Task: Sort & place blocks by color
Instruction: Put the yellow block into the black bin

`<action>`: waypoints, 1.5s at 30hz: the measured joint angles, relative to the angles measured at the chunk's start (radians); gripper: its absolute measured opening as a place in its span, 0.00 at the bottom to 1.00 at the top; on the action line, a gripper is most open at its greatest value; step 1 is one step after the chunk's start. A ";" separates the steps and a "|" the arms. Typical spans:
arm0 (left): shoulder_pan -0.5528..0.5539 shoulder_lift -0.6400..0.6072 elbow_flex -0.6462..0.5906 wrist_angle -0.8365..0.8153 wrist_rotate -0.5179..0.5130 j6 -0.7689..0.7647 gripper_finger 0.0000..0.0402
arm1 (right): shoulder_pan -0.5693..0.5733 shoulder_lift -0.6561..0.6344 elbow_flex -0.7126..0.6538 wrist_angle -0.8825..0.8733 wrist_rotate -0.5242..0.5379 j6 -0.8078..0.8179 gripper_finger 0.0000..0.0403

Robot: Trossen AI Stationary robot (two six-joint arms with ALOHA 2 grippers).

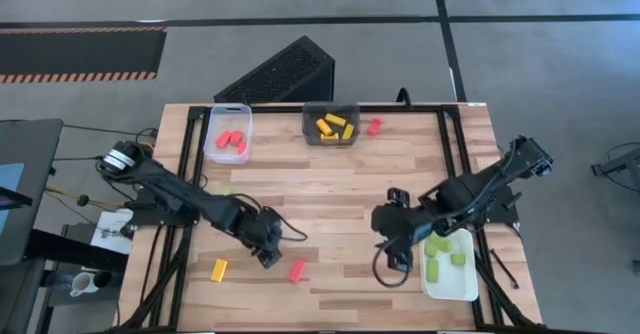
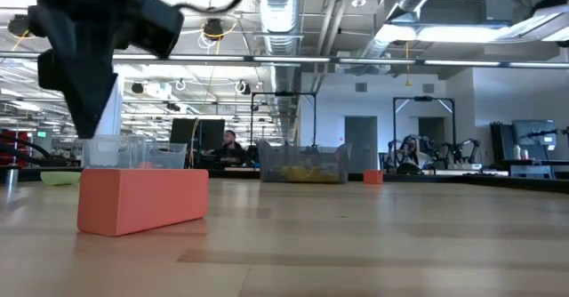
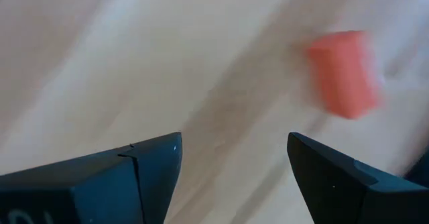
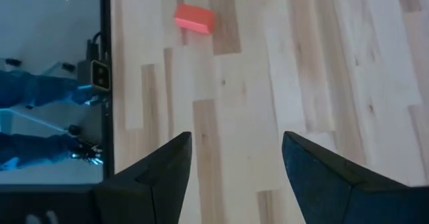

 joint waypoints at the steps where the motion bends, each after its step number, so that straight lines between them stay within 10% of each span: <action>1: 0.008 0.000 0.008 -0.046 0.000 -0.017 0.62 | 0.013 0.000 0.000 -0.001 0.001 0.009 0.63; 6: 0.031 0.000 0.021 -0.152 0.067 -0.030 0.62 | 0.062 0.001 0.000 0.004 0.032 0.063 0.63; 18: -0.107 0.097 0.050 0.317 0.081 -0.341 0.62 | 0.123 0.001 0.000 0.007 0.080 0.106 0.63; 33: -0.101 0.438 0.409 -0.023 -0.150 -0.404 0.62 | 0.153 0.002 0.000 0.002 0.050 0.022 0.63; 45: -0.119 0.578 0.520 -0.052 -0.140 -0.381 0.62 | 0.159 0.003 0.000 0.001 0.041 0.020 0.63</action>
